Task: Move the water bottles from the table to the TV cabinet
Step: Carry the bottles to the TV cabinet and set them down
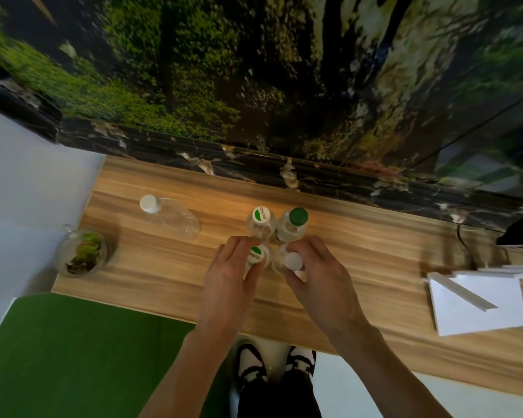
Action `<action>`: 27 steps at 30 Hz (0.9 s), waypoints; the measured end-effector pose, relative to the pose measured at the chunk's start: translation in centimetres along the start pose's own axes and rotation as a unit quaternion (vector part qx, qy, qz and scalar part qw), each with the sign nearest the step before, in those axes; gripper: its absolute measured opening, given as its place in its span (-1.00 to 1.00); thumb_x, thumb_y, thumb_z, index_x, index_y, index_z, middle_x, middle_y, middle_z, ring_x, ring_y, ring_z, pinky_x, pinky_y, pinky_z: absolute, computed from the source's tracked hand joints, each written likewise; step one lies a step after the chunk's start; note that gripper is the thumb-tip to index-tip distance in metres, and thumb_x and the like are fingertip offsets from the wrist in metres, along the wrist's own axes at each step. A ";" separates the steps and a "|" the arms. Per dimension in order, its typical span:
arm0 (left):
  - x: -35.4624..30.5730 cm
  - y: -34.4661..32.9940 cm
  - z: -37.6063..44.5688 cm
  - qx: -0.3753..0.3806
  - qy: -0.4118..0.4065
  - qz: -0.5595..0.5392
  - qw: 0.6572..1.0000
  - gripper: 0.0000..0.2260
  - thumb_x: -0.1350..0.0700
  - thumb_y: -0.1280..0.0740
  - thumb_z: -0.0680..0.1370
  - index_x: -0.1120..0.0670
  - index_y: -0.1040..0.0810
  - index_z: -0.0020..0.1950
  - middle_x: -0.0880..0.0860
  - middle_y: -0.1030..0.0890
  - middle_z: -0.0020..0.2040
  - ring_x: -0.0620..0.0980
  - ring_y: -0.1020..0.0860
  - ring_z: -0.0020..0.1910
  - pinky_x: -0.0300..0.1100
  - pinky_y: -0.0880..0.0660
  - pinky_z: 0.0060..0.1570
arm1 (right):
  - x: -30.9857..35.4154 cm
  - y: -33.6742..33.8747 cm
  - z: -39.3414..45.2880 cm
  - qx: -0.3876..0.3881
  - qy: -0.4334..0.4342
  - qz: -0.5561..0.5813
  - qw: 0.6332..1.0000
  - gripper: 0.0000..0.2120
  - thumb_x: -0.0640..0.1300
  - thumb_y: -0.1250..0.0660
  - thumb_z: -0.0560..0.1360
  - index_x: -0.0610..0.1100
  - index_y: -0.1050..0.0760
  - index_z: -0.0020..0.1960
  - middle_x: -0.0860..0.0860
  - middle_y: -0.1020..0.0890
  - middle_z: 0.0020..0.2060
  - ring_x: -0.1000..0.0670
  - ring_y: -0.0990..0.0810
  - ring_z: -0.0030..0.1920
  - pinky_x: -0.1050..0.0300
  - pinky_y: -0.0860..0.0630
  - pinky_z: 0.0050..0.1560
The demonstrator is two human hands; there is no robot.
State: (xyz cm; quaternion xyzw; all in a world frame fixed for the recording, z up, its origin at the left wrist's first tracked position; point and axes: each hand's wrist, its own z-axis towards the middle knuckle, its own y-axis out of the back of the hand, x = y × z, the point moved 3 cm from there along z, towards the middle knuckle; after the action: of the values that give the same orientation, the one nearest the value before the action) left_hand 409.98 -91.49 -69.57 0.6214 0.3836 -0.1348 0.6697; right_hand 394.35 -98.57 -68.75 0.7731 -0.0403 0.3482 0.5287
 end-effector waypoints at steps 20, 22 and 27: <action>-6.1 8.3 -2.6 -0.019 0.002 0.035 0.999 -0.51 -0.16 -0.32 0.60 0.02 -0.46 0.47 -0.04 -0.57 0.34 -0.04 -0.49 0.34 -0.09 -0.50 0.34 | 4.9 9.6 -3.0 -0.074 0.010 -0.069 0.995 -0.49 0.09 -0.36 0.56 -0.01 -0.34 0.45 0.05 -0.49 0.33 -0.02 -0.48 0.29 0.10 -0.53 0.11; -8.1 10.9 -3.4 -0.021 0.000 0.034 0.999 -0.47 -0.19 -0.27 0.62 0.04 -0.41 0.52 -0.01 -0.53 0.42 0.00 -0.45 0.42 -0.01 -0.47 0.41 | 6.7 12.6 -4.3 -0.091 0.028 -0.074 0.993 -0.45 0.10 -0.35 0.58 -0.05 -0.33 0.49 0.02 -0.46 0.40 -0.03 -0.41 0.41 0.04 -0.50 0.29; -13.4 17.1 -5.9 -0.013 -0.057 0.047 0.997 -0.42 -0.22 -0.22 0.66 0.01 -0.27 0.62 -0.01 -0.38 0.57 0.05 -0.33 0.57 0.16 -0.41 0.47 | 11.4 19.7 -8.1 -0.104 0.044 -0.115 0.987 -0.32 0.18 -0.26 0.63 -0.07 -0.16 0.63 0.01 -0.22 0.62 0.00 -0.08 0.64 -0.03 -0.17 0.58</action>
State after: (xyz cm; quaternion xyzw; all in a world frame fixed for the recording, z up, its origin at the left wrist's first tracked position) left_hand 410.25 -86.67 -47.55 0.6215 0.3170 -0.1338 0.7038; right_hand 390.48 -96.90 -44.95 0.6970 0.0358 0.3132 0.6440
